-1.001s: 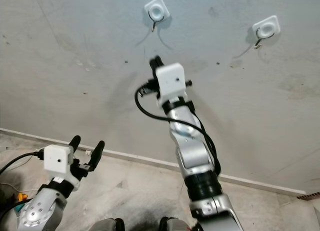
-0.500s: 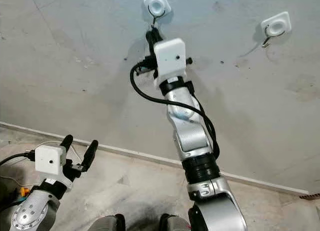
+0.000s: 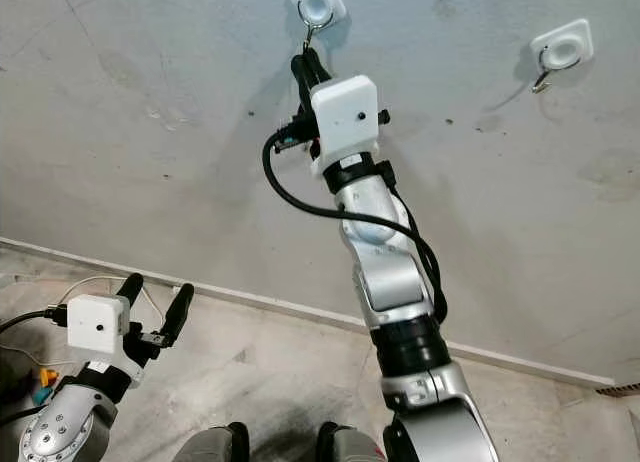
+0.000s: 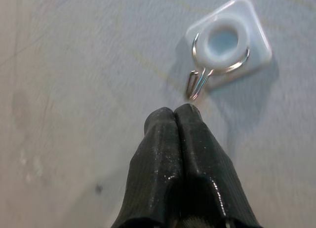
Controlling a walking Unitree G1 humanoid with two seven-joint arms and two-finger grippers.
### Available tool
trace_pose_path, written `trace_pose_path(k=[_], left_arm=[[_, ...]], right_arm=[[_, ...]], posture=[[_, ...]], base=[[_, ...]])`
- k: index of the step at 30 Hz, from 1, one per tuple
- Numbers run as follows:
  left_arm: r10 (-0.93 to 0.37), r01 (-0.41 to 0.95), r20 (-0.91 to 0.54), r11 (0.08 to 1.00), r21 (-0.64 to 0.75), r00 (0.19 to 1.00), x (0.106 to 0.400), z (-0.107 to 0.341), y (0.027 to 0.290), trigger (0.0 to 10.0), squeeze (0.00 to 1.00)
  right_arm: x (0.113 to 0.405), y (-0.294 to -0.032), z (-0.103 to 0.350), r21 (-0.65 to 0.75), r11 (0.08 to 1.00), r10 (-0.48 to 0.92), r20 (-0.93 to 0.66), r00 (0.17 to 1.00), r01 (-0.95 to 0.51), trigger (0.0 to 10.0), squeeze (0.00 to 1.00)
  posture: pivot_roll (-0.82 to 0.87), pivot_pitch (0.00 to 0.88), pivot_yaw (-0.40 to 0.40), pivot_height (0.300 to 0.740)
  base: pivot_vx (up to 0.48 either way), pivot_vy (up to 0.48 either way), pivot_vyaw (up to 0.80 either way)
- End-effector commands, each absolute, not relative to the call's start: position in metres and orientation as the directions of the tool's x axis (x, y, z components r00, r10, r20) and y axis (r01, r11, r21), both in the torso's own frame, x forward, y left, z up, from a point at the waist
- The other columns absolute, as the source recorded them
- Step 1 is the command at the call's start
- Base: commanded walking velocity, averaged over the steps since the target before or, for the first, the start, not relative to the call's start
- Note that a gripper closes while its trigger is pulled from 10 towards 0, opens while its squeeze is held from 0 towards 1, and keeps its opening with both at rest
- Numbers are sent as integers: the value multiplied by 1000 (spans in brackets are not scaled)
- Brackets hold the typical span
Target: Hang keys on a hook
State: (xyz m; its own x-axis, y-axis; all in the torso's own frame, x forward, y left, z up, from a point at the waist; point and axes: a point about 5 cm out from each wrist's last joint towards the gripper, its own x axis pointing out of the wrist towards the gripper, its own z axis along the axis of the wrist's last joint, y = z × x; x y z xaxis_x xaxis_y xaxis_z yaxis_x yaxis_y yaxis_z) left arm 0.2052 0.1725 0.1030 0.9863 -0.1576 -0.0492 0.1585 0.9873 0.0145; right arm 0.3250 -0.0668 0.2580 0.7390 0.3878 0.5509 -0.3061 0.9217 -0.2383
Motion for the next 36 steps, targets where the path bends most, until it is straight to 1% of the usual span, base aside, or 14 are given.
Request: trace_pose_path(k=[1, 9, 12, 23, 29, 36], left_arm=[[-148, 150, -65, 988, 25, 987, 202, 101, 174, 10000, 0], [-170, 172, -64, 985, 23, 983, 207, 101, 170, 10000, 0], [-177, 179, -62, 984, 22, 982, 208, 101, 168, 10000, 0], [-162, 164, -64, 986, 16, 985, 203, 100, 167, 10000, 0], [-162, 163, -63, 987, 13, 985, 203, 100, 166, 10000, 0], [-167, 167, -64, 986, 6, 984, 205, 99, 164, 10000, 0]], right_arm=[[318, -67, 260, -256, 913, 407, 558, 723, -317, 10000, 0], [308, -69, 262, -265, 911, 411, 557, 721, -315, 10000, 0], [308, -66, 271, -265, 912, 409, 581, 704, -311, 10000, 0], [316, -52, 298, -263, 909, 416, 636, 650, -325, 10000, 0], [321, -47, 306, -261, 907, 419, 651, 633, -332, 10000, 0], [326, -46, 309, -247, 913, 403, 660, 634, -324, 10000, 0]], posture=[[207, 228, -15, 740], [188, 223, -8, 740], [187, 222, -8, 740], [204, 237, -28, 740], [203, 236, -30, 740], [196, 234, -32, 740]], base=[[0, 0, 0], [0, 0, 0], [0, 0, 0], [0, 0, 0], [0, 0, 0], [0, 0, 0]])
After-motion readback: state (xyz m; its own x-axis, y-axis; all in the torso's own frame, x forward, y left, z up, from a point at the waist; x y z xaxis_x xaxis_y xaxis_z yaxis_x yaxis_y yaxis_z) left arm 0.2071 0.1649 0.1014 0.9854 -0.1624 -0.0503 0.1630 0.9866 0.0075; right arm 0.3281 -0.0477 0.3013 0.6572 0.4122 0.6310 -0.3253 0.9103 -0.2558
